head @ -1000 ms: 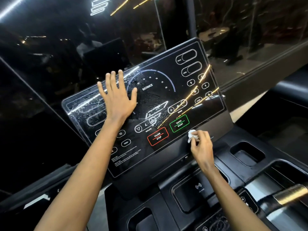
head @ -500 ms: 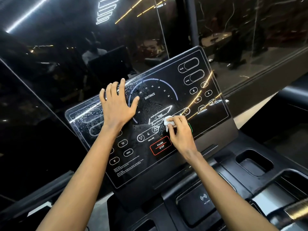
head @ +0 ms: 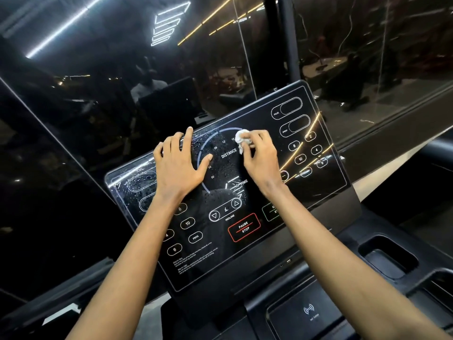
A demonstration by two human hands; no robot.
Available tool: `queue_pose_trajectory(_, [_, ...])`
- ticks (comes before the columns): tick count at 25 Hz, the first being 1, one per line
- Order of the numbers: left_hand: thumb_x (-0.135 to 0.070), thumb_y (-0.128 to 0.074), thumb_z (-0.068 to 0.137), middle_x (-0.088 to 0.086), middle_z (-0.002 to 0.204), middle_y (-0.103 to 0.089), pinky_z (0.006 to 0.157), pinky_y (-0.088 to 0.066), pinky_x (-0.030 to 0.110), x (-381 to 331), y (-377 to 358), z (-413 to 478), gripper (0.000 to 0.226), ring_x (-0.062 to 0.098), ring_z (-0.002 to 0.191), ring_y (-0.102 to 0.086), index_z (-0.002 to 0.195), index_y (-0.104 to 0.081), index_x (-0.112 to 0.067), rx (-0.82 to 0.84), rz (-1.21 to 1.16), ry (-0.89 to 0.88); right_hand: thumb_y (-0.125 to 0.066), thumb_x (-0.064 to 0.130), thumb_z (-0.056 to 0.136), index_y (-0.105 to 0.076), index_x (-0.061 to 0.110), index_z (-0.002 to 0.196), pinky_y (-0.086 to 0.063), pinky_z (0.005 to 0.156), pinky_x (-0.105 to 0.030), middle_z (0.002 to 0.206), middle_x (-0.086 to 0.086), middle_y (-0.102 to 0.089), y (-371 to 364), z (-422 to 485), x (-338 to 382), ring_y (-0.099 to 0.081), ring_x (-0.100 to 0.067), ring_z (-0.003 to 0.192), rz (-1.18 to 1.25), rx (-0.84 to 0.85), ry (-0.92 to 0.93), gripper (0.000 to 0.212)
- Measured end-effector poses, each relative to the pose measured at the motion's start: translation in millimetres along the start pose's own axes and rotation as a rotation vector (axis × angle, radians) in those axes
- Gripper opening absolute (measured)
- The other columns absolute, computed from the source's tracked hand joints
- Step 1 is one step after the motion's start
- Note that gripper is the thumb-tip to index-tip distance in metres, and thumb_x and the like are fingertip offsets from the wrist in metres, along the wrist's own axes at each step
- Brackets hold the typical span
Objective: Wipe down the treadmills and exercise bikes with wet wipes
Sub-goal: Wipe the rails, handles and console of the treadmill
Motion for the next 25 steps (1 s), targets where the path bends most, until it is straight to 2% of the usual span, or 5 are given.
queue_pose_trajectory(5, [-0.068, -0.041, 0.095, 0.008, 0.141, -0.047, 0.112, -0.026, 0.046, -2, -1, -2, 0.078, 0.026, 0.132, -0.042, 0.154, -0.033, -0.016, 0.006, 0.035, -0.011, -0.055, 0.009, 0.098, -0.067, 0.013, 0.107, -0.053, 0.088, -0.037, 0.109, 0.001, -0.056, -32, 29, 22, -0.058, -0.016, 0.101, 0.013, 0.069, 0.092, 0.015])
queue_pose_trajectory(11, [-0.068, -0.043, 0.093, 0.008, 0.143, -0.046, 0.113, -0.026, 0.052, -1, -2, -1, 0.081, 0.026, 0.133, -0.041, 0.155, -0.031, -0.018, 0.033, 0.032, -0.007, -0.057, 0.006, 0.097, -0.067, 0.013, 0.111, -0.047, 0.09, -0.024, 0.108, 0.002, -0.058, -38, 32, 36, -0.053, -0.012, 0.102, -0.034, 0.093, 0.175, 0.018])
queue_pose_trajectory(15, [-0.064, -0.046, 0.094, 0.011, 0.149, -0.043, 0.116, -0.021, 0.055, -6, -5, 2, 0.08, 0.028, 0.14, -0.036, 0.155, -0.029, -0.015, 0.062, -0.002, 0.017, -0.057, 0.005, 0.097, -0.07, 0.012, 0.106, -0.048, 0.09, -0.028, 0.108, 0.003, -0.059, -6, 26, 6, -0.054, -0.012, 0.1, -0.019, -0.039, 0.031, 0.018])
queue_pose_trajectory(19, [-0.056, -0.044, 0.098, 0.013, 0.157, -0.036, 0.12, -0.015, 0.055, -28, -10, 10, 0.077, 0.029, 0.148, -0.027, 0.157, -0.026, -0.01, 0.073, -0.056, -0.004, -0.053, 0.009, 0.1, -0.068, 0.012, 0.121, -0.041, 0.11, -0.029, 0.133, 0.0, -0.059, 5, -47, -13, -0.051, -0.011, 0.128, -0.09, 0.073, -0.004, 0.026])
queue_pose_trajectory(25, [-0.052, -0.043, 0.098, 0.012, 0.157, -0.035, 0.121, -0.012, 0.057, -52, -18, 20, 0.076, 0.029, 0.148, -0.025, 0.156, -0.026, -0.006, 0.064, -0.074, 0.022, -0.04, 0.036, 0.107, -0.008, 0.018, 0.161, -0.008, 0.126, -0.039, 0.169, 0.007, 0.002, 21, -138, -58, 0.003, -0.005, 0.154, -0.305, 0.204, -0.276, 0.066])
Point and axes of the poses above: each hand's wrist, its own z-axis towards the middle knuckle, its own y-axis out of the back of the hand, x = y × z, the point moved 9 cm from there along z, towards the middle knuckle
